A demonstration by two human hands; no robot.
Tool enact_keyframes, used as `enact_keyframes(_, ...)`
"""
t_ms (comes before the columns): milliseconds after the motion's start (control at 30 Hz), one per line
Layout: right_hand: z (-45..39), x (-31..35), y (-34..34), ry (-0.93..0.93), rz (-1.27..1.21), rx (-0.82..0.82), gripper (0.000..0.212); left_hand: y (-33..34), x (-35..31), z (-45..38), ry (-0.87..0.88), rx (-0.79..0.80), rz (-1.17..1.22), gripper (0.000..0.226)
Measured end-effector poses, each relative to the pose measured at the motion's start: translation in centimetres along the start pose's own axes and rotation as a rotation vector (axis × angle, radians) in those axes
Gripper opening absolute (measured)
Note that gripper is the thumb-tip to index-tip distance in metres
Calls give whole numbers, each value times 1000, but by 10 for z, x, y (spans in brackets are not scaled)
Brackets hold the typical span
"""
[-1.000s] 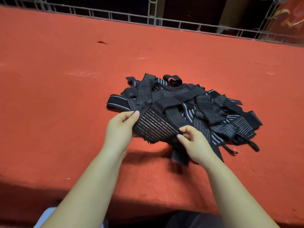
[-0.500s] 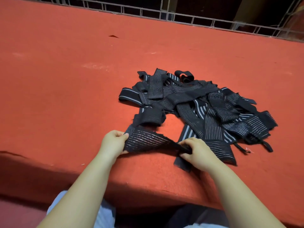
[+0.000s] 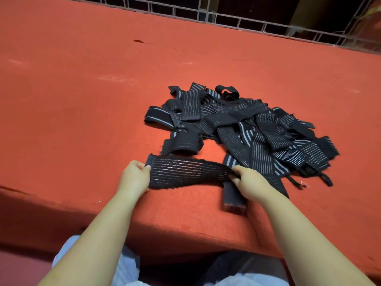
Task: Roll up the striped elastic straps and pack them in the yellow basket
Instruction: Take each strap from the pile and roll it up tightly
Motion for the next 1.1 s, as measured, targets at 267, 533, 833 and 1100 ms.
enact_keyframes(267, -4, 6, 0, 46, 18, -101, 18, 11, -31, 23, 164, 213, 475, 15)
enact_keyframes(533, -5, -6, 7, 21, -175, -5, 24, 53, -89, 50, 219, 426, 687, 18)
enact_keyframes(833, 4, -19, 5, 179, -433, -18, 35, 62, -108, 54, 142, 468, 867, 21)
enact_keyframes(1100, 41, -33, -32, 158, -471, 145, 31, 27, -48, 13, 155, 255, 260, 38)
Point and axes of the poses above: each hand's wrist, its own z-axis away from the middle knuckle, its own y-axis out of the palm, x = y × z, the point moved 3 cm from there along -z, towards the middle knuckle, and after that the axes turned 4 degrees about x, right-handed, at the moved point
